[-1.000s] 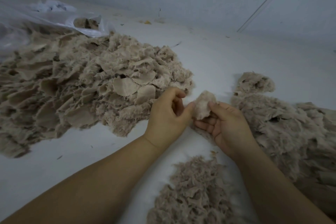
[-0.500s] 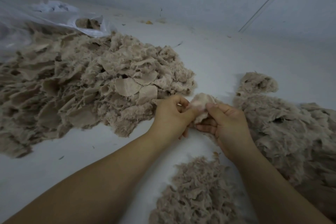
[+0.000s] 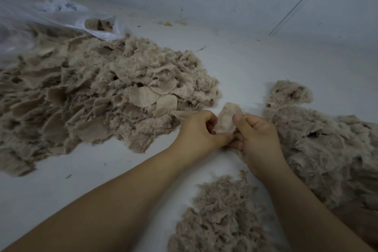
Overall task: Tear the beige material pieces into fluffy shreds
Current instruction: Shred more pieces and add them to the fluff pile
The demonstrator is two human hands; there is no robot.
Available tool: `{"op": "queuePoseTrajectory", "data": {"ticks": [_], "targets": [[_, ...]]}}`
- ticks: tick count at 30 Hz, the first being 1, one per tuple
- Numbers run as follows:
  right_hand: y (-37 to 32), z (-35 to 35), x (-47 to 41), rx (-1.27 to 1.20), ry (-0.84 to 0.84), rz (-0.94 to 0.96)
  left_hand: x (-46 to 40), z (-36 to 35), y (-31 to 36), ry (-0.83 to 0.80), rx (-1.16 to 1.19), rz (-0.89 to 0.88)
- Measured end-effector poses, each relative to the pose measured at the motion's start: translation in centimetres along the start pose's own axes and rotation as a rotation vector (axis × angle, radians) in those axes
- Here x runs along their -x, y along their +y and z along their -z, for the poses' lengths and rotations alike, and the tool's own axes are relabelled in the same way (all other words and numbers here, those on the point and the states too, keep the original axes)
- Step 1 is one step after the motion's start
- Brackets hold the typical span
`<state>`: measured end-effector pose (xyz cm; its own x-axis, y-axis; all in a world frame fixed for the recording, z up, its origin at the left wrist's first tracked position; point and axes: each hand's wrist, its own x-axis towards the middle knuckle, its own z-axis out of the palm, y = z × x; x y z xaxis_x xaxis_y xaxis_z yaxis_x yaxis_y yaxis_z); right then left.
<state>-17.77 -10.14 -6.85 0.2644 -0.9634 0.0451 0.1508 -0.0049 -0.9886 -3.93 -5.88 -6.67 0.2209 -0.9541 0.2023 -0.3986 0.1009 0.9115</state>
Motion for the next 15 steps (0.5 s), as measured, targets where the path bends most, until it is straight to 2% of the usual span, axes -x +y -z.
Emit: {"op": "queuePoseTrajectory", "data": {"ticks": [6,15], "targets": [[0.08,0.20,-0.02,-0.048,-0.036,-0.070,-0.22,-0.40,-0.98,0.047,0.010,-0.017],[-0.04,-0.13,-0.02,-0.042,-0.065,-0.076,-0.03,-0.69,-1.00,0.128,-0.125,-0.131]]}}
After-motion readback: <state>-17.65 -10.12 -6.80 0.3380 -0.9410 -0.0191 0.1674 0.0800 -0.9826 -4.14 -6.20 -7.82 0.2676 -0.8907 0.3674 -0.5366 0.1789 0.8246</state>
